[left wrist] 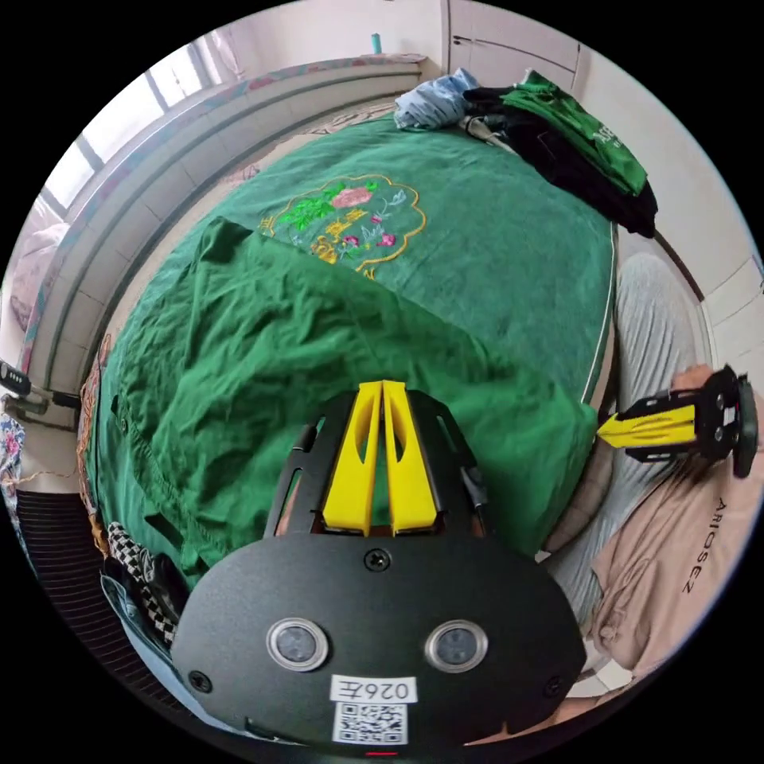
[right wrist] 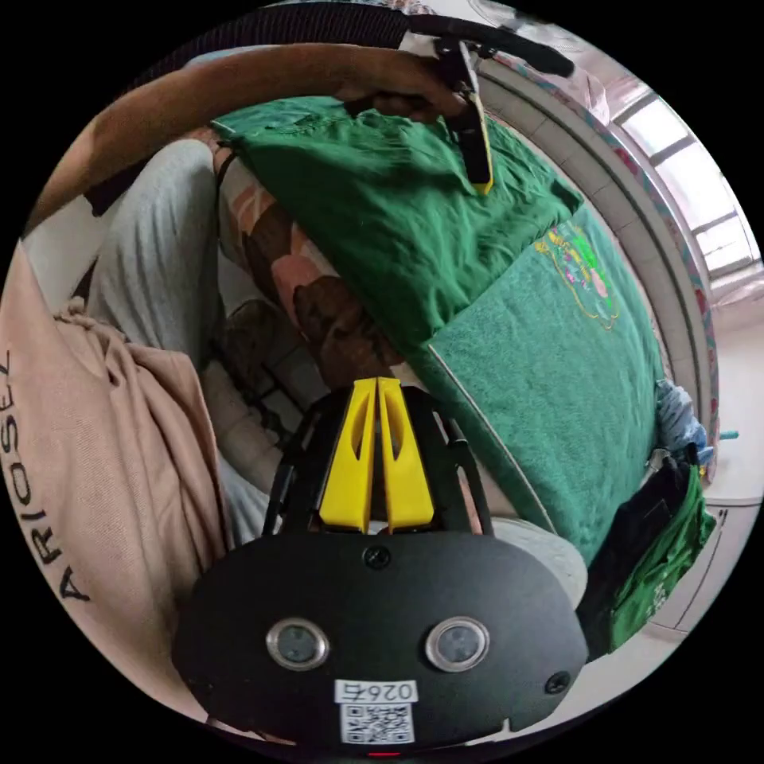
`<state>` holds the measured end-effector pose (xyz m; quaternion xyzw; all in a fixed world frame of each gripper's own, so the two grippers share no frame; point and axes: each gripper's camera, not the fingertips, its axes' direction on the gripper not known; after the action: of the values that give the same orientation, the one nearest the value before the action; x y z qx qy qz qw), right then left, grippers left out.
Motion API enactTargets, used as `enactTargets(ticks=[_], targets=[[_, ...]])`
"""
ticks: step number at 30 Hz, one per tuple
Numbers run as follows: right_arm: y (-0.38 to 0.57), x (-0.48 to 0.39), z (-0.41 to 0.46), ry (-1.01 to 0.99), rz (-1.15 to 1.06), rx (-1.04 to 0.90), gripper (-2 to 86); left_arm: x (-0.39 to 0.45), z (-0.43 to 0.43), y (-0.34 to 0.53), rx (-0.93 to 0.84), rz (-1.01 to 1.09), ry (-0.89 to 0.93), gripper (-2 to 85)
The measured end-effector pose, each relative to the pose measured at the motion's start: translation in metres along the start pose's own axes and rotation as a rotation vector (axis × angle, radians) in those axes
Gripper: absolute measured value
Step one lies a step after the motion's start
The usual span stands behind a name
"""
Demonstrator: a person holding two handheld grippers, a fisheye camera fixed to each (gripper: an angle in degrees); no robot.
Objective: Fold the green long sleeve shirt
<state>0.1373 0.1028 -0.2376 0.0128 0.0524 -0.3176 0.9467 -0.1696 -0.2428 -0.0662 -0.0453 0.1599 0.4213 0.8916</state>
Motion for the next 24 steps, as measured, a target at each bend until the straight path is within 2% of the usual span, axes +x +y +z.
enactTargets(ticks=[1,3,5,8,11,13,15,19,22,24], targets=[[0.015,0.019,-0.004,-0.120,0.070,0.045,-0.8,0.013,-0.009,0.024,-0.022,-0.009,-0.060,-0.9],[0.041,0.055,-0.012,-0.232,0.223,0.151,0.0,0.022,-0.042,0.066,0.061,-0.092,-0.129,-0.9],[0.075,0.098,-0.018,-0.324,0.390,0.280,4.1,0.024,-0.099,0.130,0.218,-0.236,-0.041,-0.9],[0.098,0.136,-0.005,-0.420,0.482,0.321,8.7,0.037,-0.174,0.221,0.532,-0.359,0.099,-0.8],[0.104,0.157,0.027,-0.597,0.509,0.278,10.5,0.071,-0.220,0.273,0.636,-0.346,0.010,0.0],[0.105,0.165,0.050,-0.701,0.519,0.233,9.6,0.097,-0.236,0.284,0.644,-0.275,-0.042,1.9],[0.112,0.171,0.057,-0.730,0.540,0.247,7.2,0.121,-0.246,0.283,0.619,-0.196,-0.077,5.7],[0.135,0.192,0.067,-0.943,0.585,0.299,2.7,0.175,-0.261,0.265,0.537,-0.023,-0.165,12.9],[0.154,0.213,0.063,-1.138,0.620,0.380,1.2,0.214,-0.271,0.246,0.443,0.100,-0.317,15.1],[0.160,0.221,0.053,-1.186,0.618,0.415,0.7,0.229,-0.275,0.233,0.381,0.154,-0.444,16.0]])
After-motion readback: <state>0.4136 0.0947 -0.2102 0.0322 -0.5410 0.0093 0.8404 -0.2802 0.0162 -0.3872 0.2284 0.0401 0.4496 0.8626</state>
